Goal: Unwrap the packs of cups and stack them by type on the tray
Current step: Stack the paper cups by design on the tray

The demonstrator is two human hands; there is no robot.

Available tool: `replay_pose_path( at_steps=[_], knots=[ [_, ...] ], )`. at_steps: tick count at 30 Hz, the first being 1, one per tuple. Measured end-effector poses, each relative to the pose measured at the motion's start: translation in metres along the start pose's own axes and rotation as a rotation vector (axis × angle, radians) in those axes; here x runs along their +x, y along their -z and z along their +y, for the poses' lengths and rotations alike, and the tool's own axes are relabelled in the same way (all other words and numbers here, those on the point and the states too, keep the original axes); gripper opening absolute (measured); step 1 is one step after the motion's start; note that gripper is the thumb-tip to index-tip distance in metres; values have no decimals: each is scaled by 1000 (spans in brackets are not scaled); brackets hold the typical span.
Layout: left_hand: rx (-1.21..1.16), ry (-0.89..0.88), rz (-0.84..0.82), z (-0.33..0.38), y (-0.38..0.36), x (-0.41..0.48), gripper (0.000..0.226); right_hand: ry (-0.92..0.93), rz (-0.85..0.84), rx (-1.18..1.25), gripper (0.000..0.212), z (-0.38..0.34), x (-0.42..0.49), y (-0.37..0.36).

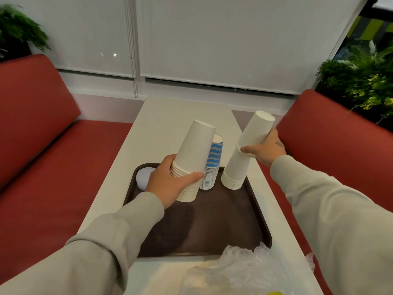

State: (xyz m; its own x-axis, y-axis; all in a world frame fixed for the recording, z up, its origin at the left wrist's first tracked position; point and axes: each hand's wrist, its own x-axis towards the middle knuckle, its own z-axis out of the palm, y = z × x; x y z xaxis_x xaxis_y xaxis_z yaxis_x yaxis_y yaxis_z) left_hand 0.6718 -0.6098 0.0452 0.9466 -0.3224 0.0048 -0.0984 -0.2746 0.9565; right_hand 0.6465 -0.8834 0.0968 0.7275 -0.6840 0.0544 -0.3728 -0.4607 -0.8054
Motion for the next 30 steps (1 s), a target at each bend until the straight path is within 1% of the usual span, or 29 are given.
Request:
replay_pose_path(
  at_steps=[6, 8, 13, 15, 17, 20, 22, 25, 27, 29, 30],
  knots=[
    [-11, 7, -6, -5, 4, 3, 70, -37, 3, -39, 83, 10, 8, -22],
    [-10, 10, -1, -6, 5, 3, 71, -70, -18, -67, 84, 17, 9, -27],
    [-13, 11, 7, -8, 7, 3, 72, -158, -102, -224, 93, 31, -1, -32],
    [-8, 12, 6, -6, 6, 3, 71, -206, -132, -280, 88, 33, -8, -32],
    [-11, 13, -2, -4, 4, 2, 72, -239, -220, -288, 73, 31, -15, -31],
    [-17, 20, -19, -1, 0, -1, 71, -230, -432, -236, 36, 17, -29, -24],
    [-9, 21, -24, 1, -3, -3, 71, -167, -558, -160, 25, 2, -42, -19],
    [17, 17, -14, 4, -8, -5, 75, -64, -708, 59, 30, -22, -61, -15],
    [27, 16, -15, 8, -10, -9, 77, -28, -768, 159, 33, -34, -72, -14],
    [45, 17, -23, 14, -11, -13, 74, 1, -771, 170, 38, -43, -81, -18],
    [53, 15, -23, 18, -12, -15, 71, 14, -753, 160, 47, -46, -86, -21]
  ],
)
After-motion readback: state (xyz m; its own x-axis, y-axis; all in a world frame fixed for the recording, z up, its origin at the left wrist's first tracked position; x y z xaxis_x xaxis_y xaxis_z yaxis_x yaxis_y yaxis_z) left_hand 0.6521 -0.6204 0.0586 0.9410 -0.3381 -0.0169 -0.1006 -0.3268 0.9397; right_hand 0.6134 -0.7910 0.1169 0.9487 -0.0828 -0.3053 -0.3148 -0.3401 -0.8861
